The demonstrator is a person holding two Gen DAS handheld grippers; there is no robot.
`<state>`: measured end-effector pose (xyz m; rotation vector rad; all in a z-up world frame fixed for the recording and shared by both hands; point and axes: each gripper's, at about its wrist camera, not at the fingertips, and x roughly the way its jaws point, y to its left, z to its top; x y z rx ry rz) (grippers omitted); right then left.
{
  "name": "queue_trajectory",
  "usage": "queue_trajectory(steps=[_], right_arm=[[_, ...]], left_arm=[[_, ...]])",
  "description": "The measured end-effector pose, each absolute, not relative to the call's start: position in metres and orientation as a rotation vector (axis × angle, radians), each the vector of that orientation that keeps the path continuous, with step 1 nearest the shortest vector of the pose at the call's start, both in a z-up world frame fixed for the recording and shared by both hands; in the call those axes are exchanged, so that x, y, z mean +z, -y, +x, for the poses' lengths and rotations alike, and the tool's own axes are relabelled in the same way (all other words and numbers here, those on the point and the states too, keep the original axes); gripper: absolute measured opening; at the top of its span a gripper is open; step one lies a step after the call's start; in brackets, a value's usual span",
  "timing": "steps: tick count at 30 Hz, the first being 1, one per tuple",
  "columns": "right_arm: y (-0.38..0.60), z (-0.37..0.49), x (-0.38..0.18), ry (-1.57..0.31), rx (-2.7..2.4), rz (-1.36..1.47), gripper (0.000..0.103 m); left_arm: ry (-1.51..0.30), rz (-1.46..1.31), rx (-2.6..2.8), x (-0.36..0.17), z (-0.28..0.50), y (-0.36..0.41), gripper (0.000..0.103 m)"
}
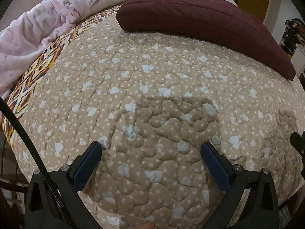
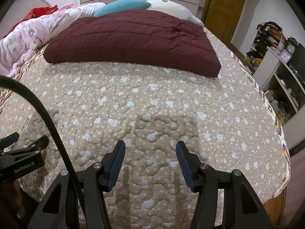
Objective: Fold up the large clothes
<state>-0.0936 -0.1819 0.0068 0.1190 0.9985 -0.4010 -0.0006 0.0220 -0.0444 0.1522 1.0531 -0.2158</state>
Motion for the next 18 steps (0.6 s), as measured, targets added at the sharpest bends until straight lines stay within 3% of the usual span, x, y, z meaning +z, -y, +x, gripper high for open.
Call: queue_trajectory(steps=[11,18], right_arm=[[0.17,-0.093,0.006,-1.015,-0.4,0.078,0.061],[0.165,-0.099,0.009,-1.021,-0.427,0.054,0.065]], left_arm=[[-1.036,0.105,-0.24,-0.041,-0.001,-0.028,0.103],[-0.942,0.116,-0.189,-0.005,-0.022,-0.035,0.103]])
